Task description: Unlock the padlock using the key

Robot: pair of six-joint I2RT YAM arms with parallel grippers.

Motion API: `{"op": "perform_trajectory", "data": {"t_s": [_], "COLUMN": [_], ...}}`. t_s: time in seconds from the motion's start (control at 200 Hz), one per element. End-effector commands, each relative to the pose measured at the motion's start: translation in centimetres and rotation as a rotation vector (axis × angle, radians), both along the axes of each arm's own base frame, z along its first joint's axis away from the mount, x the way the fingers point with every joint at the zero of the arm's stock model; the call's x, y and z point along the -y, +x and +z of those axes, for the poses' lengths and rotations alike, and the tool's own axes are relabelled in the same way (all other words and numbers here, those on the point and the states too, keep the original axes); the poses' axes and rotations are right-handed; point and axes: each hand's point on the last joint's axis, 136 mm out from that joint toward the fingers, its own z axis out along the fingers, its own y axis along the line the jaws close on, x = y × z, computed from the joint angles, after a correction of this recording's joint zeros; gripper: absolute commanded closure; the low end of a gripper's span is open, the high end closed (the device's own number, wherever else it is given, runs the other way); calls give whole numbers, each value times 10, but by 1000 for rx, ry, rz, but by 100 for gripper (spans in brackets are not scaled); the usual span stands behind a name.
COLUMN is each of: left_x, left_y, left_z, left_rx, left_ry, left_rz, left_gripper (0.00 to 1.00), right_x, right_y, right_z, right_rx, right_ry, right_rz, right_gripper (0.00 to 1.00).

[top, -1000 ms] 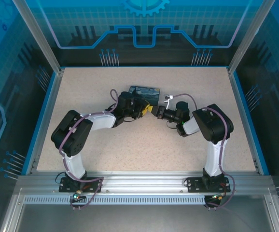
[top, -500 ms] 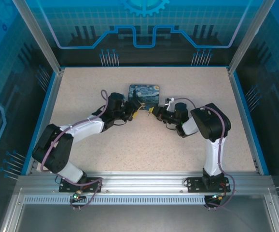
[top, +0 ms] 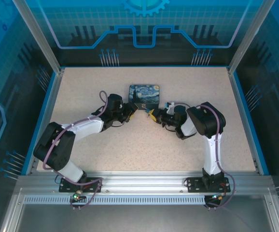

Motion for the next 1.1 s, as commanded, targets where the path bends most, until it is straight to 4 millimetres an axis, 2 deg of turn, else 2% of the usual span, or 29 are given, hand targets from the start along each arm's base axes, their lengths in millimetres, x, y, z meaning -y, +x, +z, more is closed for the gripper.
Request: {"op": "perform_trajectory", "data": {"t_s": [0.0, 0.11, 0.285, 0.42, 0.525, 0.65, 0.825, 0.94, 1.096], "left_x": [-1, -1, -5, -17, -30, -46, -73, -88, -94], "left_y": [-2, 0, 3, 5, 5, 7, 6, 3, -2], "left_z": [-15, -16, -12, -5, 3, 18, 44, 61, 84], "left_rx": [-14, -11, -1, 15, 37, 97, 183, 242, 326], "left_ry": [26, 26, 30, 53, 93, 148, 286, 356, 402], "left_rz": [-14, -11, -2, 17, 34, 54, 75, 84, 62], "left_gripper": [55, 55, 55, 53, 50, 44, 34, 29, 24], "right_x": [-1, 2, 11, 30, 46, 49, 44, 32, 13], "right_y": [-2, -8, -16, -29, -39, -47, -52, -49, -46], "right_z": [-17, -28, -27, -34, -31, -16, 9, 27, 23], "right_rx": [-75, -98, -74, -85, -66, 30, 228, 331, 364], "right_ry": [11, -50, -110, -234, -324, -454, -759, -701, -705], "right_rz": [-6, 0, -14, -42, -54, 25, 159, 149, 186], "right_gripper": [84, 77, 59, 49, 41, 40, 41, 42, 44]}}
